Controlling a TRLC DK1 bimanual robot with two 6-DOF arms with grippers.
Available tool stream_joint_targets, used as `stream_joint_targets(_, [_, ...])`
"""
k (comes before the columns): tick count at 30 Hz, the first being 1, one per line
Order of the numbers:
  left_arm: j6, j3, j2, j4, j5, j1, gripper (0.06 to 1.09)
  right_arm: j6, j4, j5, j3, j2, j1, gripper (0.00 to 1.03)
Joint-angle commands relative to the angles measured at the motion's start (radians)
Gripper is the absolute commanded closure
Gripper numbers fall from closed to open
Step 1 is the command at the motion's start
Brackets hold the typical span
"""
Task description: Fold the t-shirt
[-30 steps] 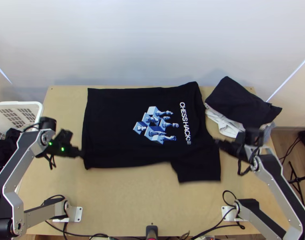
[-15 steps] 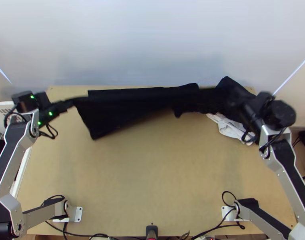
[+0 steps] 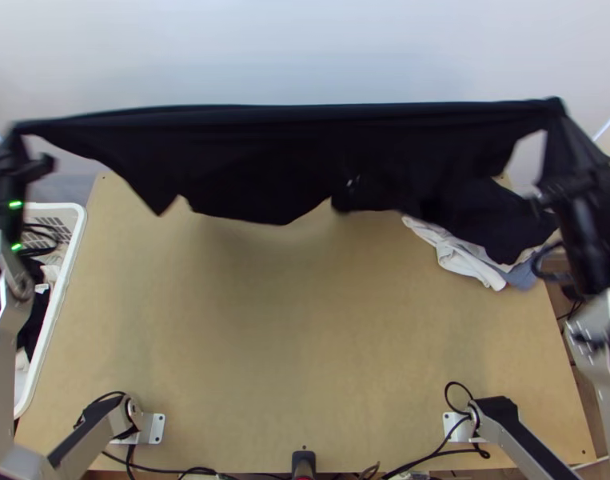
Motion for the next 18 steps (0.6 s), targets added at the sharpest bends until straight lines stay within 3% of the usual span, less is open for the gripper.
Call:
stream_joint_targets(1, [-0.015, 0.011, -0.223, 0.099, -0.054, 0.09, 1.05, -0.013, -0.064, -0.021, -0.044, -0.273, 0.013, 1.0])
stream_joint_targets(9, [-0.016, -0.015, -0.417, 0.021, -0.054, 0.101, 1.05, 0.033, -0.288, -0.021, -0.051, -0.501, 0.05, 1.0])
stream_joint_targets(18, [-0.024, -0.01, -0.427, -0.088, -0.053, 0.101, 1.05, 0.076, -0.341, -0.02, -0.006, -0.434, 0.068, 1.0])
